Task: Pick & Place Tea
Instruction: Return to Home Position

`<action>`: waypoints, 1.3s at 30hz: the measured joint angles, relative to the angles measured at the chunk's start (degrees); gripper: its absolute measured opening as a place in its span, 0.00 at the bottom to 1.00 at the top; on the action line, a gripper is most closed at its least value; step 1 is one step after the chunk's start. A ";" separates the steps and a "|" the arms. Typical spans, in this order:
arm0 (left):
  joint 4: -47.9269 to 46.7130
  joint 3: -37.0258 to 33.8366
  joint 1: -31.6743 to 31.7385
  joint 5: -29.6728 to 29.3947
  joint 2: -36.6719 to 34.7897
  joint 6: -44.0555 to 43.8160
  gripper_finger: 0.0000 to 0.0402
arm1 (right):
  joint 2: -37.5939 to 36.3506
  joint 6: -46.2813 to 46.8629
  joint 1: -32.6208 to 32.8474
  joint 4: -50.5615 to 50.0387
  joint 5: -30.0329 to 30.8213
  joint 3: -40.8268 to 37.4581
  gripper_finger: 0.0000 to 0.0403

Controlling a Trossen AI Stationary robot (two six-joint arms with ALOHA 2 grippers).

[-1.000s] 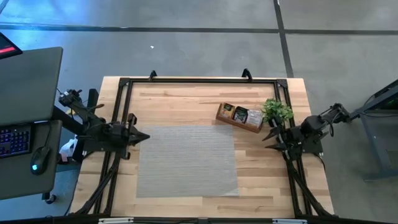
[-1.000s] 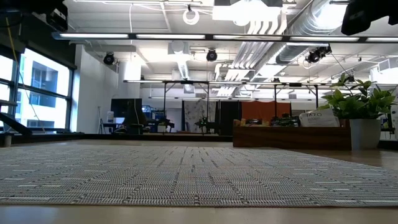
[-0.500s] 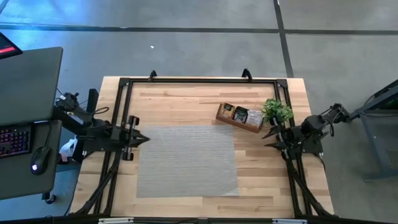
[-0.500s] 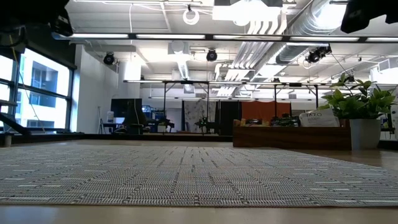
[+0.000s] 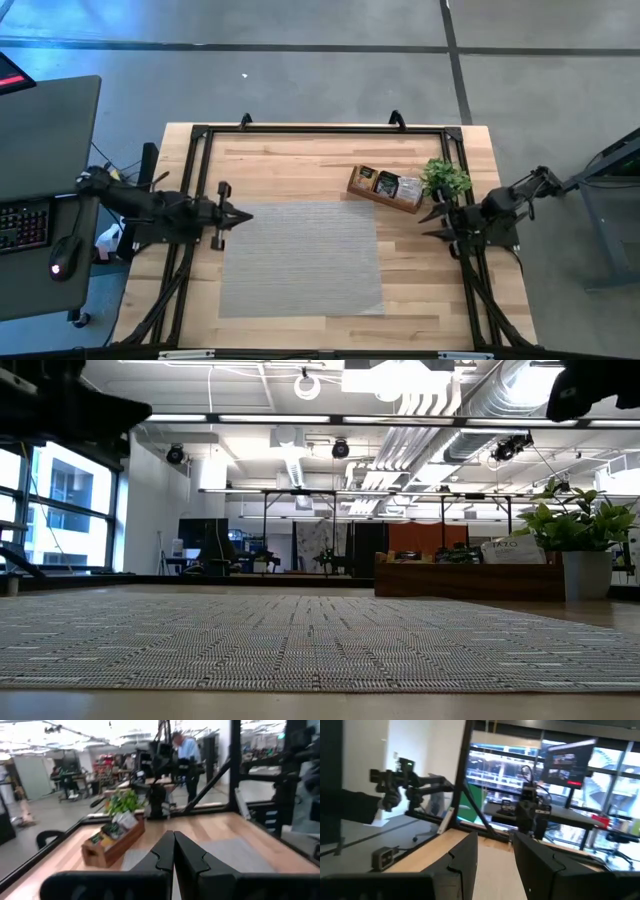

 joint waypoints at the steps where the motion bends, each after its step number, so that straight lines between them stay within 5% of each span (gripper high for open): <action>1: -0.78 0.00 0.81 0.06 -0.02 -0.12 0.01 | -0.02 0.00 0.00 0.23 0.98 -0.26 0.31; 16: -9.10 -0.04 5.71 -0.46 0.00 -3.94 0.01 | -0.02 3.01 -0.02 4.43 1.60 -6.83 0.31; 21: -13.45 -0.04 5.69 -4.87 0.05 -13.24 0.01 | 0.17 3.12 -0.02 1.71 1.39 -7.38 0.31; 27: -13.73 -0.02 5.69 -2.35 0.26 -22.89 0.01 | 0.17 5.91 -0.02 0.82 4.49 -7.38 0.31; 39: -13.63 -0.03 5.69 -1.19 0.26 -22.65 0.01 | 0.17 8.36 -0.02 0.88 4.42 -7.38 0.31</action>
